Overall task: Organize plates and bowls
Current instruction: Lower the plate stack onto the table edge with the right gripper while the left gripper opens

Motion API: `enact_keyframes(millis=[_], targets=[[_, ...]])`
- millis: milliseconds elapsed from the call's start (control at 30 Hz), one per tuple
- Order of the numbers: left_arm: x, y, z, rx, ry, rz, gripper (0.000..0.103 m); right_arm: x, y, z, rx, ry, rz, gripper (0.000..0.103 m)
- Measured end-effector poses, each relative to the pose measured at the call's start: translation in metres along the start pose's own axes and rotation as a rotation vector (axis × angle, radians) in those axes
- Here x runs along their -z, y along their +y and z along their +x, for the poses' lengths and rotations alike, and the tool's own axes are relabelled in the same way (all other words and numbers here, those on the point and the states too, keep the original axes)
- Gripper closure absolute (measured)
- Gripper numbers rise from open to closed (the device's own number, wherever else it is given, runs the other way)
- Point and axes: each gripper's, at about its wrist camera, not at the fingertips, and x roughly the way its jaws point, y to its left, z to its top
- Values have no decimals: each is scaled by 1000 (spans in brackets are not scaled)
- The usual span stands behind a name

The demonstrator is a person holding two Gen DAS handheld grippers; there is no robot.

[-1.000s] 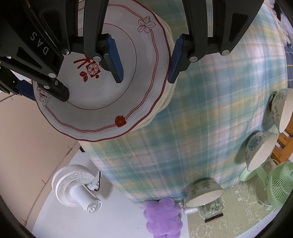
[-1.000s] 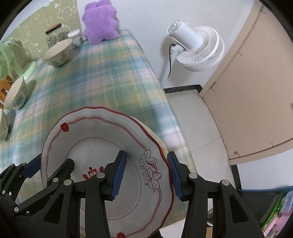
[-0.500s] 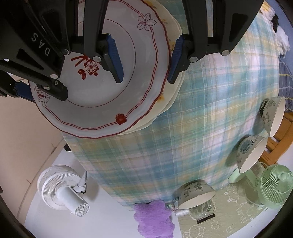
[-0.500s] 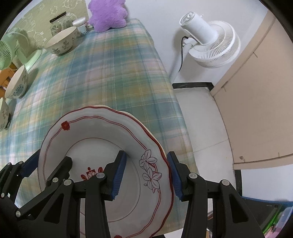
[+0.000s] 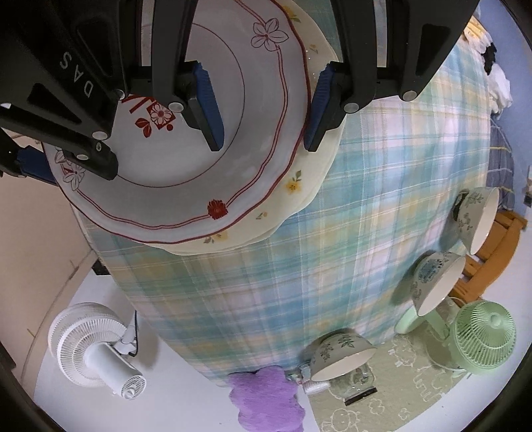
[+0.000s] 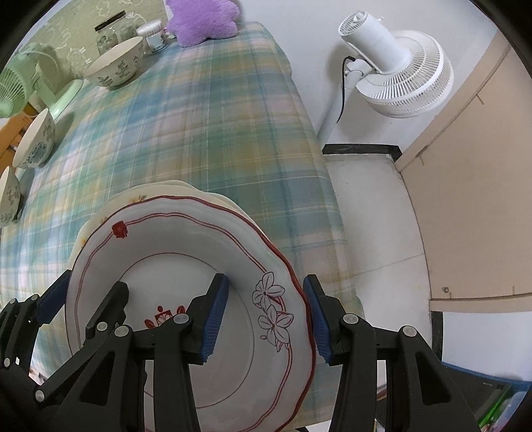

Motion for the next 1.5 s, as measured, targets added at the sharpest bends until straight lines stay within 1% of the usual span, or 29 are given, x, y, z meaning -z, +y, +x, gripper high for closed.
enact_keyframes(millis=[167,267,367,433,533,633,767,867,900,933,1067,1200,1267,1300,1333,1367,1433,1500], targets=[[1,-4,2,-43,-19,3,53,-1,0,3,-10,4,-11,52],[3,-9,3,-60,-22,29,52,-1,-1,2,-24,5,-11,53],[4,-12,3,-59,-23,36,51,1,-6,0,-59,21,-5,53],[3,-11,3,-57,-25,34,50,4,-10,-2,-66,33,3,54],[3,-11,4,-57,-26,40,49,10,-14,-6,-69,38,1,65],[3,-10,4,-45,-25,33,47,13,-13,-11,-67,25,-5,71],[2,-2,2,-1,-20,-8,45,11,-8,-13,-47,14,-34,72],[2,2,1,6,-17,-22,42,7,-4,-14,-45,8,-53,72],[2,3,1,6,-15,-27,39,5,-2,-14,-45,5,-60,72],[2,4,1,10,-15,-32,35,4,0,-14,-45,4,-67,72],[3,9,-1,10,-15,-48,33,2,9,-10,-53,1,-95,71],[5,14,-1,33,-4,-66,32,1,13,-8,-40,-13,-109,69],[5,14,0,50,5,-63,29,1,15,-8,-33,-11,-111,67],[5,14,0,57,6,-61,25,1,16,-7,-25,-11,-110,67],[6,14,-1,58,8,-57,23,1,17,-7,-11,-11,-112,65],[7,14,-1,57,7,-57,23,2,18,-7,1,-15,-123,60],[7,15,0,49,12,-71,23,3,20,-6,-9,-22,-131,54],[9,19,1,52,23,-89,23,3,20,-6,-12,-25,-130,51]])
